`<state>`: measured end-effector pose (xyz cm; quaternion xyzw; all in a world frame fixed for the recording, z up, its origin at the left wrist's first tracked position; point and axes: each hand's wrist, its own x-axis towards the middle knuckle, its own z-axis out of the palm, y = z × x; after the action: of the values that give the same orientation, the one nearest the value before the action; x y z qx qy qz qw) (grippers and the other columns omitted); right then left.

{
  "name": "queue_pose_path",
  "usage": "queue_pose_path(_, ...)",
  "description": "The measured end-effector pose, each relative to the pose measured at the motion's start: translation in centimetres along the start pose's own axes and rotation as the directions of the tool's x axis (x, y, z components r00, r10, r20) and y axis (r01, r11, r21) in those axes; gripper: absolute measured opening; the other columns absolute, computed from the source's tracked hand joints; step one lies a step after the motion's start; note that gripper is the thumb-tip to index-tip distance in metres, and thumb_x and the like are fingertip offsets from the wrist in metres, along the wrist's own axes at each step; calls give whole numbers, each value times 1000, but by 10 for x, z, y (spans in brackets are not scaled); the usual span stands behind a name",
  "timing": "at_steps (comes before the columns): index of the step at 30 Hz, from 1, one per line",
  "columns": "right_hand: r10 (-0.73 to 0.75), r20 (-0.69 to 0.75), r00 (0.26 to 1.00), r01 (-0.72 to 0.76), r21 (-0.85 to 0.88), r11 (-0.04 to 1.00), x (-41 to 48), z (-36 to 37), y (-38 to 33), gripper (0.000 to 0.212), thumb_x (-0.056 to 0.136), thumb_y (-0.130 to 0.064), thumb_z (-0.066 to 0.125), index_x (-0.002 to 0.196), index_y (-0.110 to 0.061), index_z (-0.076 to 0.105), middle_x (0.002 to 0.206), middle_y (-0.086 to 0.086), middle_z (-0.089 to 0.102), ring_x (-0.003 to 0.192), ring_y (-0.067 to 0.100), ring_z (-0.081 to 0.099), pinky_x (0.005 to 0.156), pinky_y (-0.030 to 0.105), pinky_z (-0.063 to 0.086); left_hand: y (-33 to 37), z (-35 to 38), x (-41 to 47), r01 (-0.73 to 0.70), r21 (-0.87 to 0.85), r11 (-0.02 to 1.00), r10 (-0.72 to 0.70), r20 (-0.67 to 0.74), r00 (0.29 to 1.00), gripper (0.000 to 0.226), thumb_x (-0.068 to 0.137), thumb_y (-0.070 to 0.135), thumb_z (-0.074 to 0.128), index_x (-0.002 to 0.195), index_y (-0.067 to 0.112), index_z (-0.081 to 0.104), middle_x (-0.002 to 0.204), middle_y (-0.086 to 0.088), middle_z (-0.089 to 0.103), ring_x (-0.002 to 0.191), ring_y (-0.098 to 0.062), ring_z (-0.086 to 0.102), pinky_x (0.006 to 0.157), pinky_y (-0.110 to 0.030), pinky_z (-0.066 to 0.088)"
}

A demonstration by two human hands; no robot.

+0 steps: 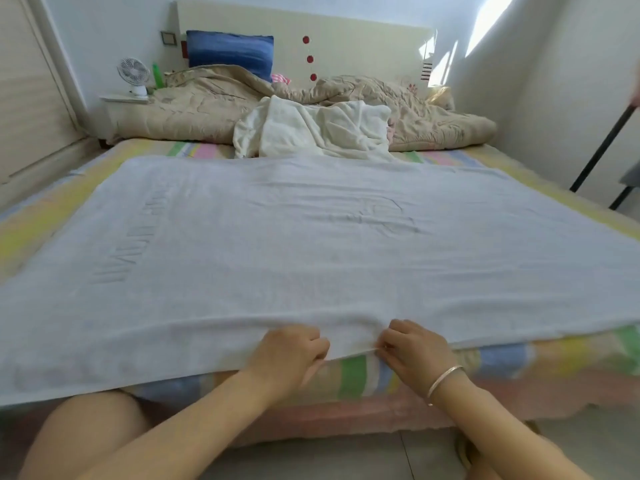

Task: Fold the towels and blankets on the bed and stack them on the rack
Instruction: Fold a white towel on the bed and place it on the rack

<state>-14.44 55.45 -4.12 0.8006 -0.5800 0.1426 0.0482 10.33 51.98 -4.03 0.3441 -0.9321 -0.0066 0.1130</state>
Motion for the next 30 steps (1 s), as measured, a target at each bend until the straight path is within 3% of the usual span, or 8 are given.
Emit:
queue_pose_path(3, 2, 375, 927, -36, 83, 996, -10, -9, 7, 14, 91, -40, 57, 93, -30, 67, 84, -18, 51, 78, 3, 49, 75, 22, 43, 8, -10, 5, 27, -100, 995, 5, 314, 950, 10, 90, 26, 55, 89, 21, 63, 91, 5, 65, 81, -15, 59, 72, -28, 46)
queue_pose_path(6, 7, 439, 898, -119, 227, 967, -17, -12, 14, 9, 89, -36, 62, 81, -40, 65, 81, -20, 60, 80, 2, 59, 81, 22, 49, 9, -17, 14, 122, -182, 976, -42, 391, 919, 22, 93, 40, 55, 88, 23, 68, 77, 14, 61, 72, -4, 56, 71, -24, 46)
queue_pose_path(8, 69, 374, 925, -201, 328, 923, -21, -14, 26, 11, 87, -34, 64, 78, -40, 65, 81, -19, 66, 79, 5, 63, 78, 25, 52, 10, -18, 24, 173, -214, 962, -78, 392, 916, 27, 95, 45, 52, 87, 25, 68, 72, 18, 58, 67, -1, 53, 68, -21, 44)
queue_pose_path(12, 242, 112, 964, -265, 290, 919, -33, -20, 80, 8, 88, -26, 65, 88, -29, 72, 81, -13, 62, 76, 7, 57, 71, 31, 51, 32, -13, 62, 192, -288, 938, -103, 298, 949, 26, 97, 40, 50, 89, 25, 70, 79, 13, 68, 72, -3, 62, 76, -30, 54)
queue_pose_path(18, 427, -80, 901, -417, 111, 902, -58, -28, 173, 15, 88, -13, 60, 95, -23, 70, 95, -7, 60, 95, 17, 52, 74, 34, 47, 94, 9, 136, 150, -433, 889, -64, 207, 976, 24, 96, 38, 51, 91, 25, 71, 82, 15, 68, 72, -3, 62, 77, -33, 55)
queue_pose_path(22, 539, -72, 839, -539, 13, 842, -79, -35, 233, 41, 79, 8, 51, 109, -15, 65, 113, 3, 59, 103, 27, 53, 77, 39, 49, 135, 28, 183, 105, -448, 888, -15, 200, 980, 25, 97, 38, 49, 98, 25, 70, 89, 12, 70, 79, -7, 62, 80, -31, 54)
queue_pose_path(27, 480, -95, 872, -488, -98, 867, -120, -43, 295, 62, 55, 24, 53, 107, -9, 63, 110, 12, 59, 91, 36, 58, 66, 46, 53, 187, 45, 236, 90, -471, 878, 5, 196, 981, 23, 96, 39, 50, 98, 28, 70, 93, 14, 70, 82, -8, 61, 82, -34, 53)
queue_pose_path(30, 401, -91, 911, -411, -200, 889, -134, -59, 326, 57, 44, 17, 62, 94, -11, 62, 97, 9, 59, 79, 33, 59, 58, 35, 50, 221, 51, 266, 53, -467, 883, 27, 163, 986, 21, 93, 45, 53, 97, 30, 68, 94, 16, 68, 82, -5, 60, 81, -33, 52)
